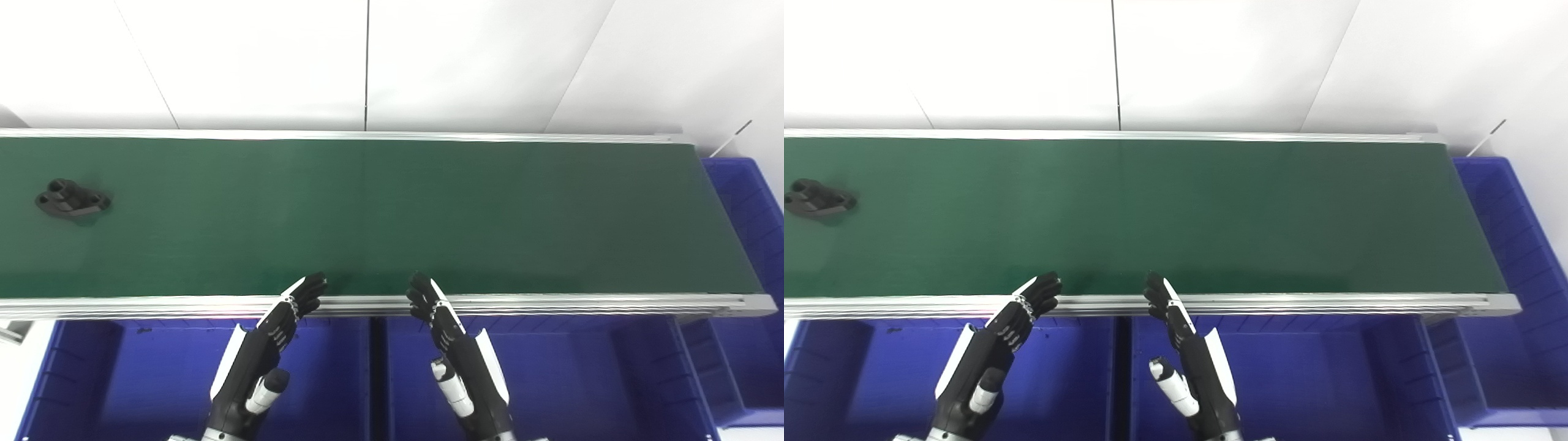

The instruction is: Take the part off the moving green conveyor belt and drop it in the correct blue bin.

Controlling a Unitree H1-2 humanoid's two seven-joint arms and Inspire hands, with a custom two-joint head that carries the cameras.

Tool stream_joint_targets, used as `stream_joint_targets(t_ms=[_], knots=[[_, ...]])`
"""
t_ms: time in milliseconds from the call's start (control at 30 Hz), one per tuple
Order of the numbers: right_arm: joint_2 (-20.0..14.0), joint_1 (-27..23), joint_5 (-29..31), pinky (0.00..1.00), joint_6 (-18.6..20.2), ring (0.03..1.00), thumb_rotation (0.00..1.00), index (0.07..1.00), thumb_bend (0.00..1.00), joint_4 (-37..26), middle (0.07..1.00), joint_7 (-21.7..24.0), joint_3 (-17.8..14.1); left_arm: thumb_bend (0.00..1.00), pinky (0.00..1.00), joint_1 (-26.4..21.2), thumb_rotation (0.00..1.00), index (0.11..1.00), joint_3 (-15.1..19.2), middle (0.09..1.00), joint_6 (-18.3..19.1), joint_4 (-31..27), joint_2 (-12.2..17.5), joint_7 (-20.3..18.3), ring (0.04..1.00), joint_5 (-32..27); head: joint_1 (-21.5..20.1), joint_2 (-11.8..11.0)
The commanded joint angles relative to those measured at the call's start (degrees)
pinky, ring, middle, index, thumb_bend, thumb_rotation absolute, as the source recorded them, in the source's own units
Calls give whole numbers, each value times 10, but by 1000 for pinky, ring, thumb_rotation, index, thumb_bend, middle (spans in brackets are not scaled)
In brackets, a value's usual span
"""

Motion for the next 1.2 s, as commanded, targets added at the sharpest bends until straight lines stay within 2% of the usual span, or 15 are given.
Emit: stream_joint_targets(t_ms=[0,467,533,567,667,800,1067,1167], knots=[[6,5,1,888,3,922,1000,952,832,-23,943,7,0,898,885,4,946,873,2,883,-8,-18,-2,-4,901,-3,1,-2],[6,7,3,886,0,921,1000,954,830,-19,949,13,-5,928,890,4,928,869,7,883,-10,-11,-8,-9,899,-3,10,-10],[5,8,2,886,-3,920,1000,953,831,-17,948,14,-6,928,892,5,929,870,7,885,-12,-8,-8,-9,901,-3,12,-19],[4,9,3,886,-7,920,1000,952,831,-13,947,14,-6,929,893,6,929,871,6,885,-16,-4,-9,-9,902,-1,11,-39],[1,11,6,882,-21,919,991,948,829,-2,945,13,-7,904,882,9,932,867,4,884,-28,5,-12,-7,899,3,16,-50],[-7,17,7,870,-38,907,991,940,841,12,932,10,-13,880,872,11,930,865,-1,886,-46,24,-18,-7,894,10,45,-73],[-20,18,-8,858,-58,904,1000,936,860,26,940,6,-28,914,849,6,901,853,-2,874,-65,50,-38,0,881,22,73,-90],[-17,28,-40,882,-77,926,1000,944,835,25,954,-18,-45,936,858,4,902,856,3,876,-67,54,-46,6,887,25,72,-95]])
